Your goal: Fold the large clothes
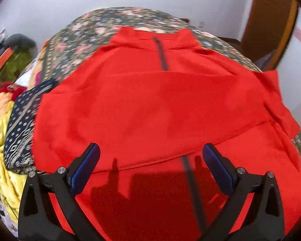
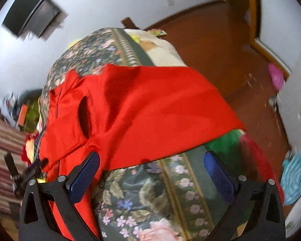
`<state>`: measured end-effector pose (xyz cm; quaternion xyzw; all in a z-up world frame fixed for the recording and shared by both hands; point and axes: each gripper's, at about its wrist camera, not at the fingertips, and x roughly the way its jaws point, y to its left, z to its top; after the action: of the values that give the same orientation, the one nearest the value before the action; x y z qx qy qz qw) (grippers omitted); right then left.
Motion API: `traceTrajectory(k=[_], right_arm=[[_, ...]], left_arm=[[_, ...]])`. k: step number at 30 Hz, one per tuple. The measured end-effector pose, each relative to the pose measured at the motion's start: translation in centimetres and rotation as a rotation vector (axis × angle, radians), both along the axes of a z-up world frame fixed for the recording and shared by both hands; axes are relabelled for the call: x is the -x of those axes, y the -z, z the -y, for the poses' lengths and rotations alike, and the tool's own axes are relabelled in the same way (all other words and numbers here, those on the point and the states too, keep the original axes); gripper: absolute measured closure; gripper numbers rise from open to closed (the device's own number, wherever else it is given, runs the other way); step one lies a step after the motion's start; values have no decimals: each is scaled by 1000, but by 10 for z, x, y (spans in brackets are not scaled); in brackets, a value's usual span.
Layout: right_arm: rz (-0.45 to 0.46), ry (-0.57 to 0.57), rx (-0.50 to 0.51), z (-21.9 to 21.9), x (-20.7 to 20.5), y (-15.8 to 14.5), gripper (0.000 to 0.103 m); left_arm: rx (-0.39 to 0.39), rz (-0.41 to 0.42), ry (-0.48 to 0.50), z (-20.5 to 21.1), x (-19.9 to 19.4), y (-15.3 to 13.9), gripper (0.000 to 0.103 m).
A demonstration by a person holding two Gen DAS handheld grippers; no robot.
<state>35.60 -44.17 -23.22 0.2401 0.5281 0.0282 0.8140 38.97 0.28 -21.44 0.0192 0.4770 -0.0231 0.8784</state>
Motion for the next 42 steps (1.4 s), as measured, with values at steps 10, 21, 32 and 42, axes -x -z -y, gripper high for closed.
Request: traceTrajectory(k=[10, 21, 32, 42], right_arm=[[-85, 139, -197, 41, -26, 55, 0], [-45, 210, -17, 41, -75, 66, 51], [121, 149, 123, 24, -73, -17, 91], [331, -3, 82, -56, -91, -121, 91]], left_arm=[[-22, -41, 104, 53, -10, 19, 0], [-17, -92, 81, 50, -10, 38, 0], [26, -103, 46, 36, -3, 41, 0], [19, -62, 39, 22, 12, 29, 0]])
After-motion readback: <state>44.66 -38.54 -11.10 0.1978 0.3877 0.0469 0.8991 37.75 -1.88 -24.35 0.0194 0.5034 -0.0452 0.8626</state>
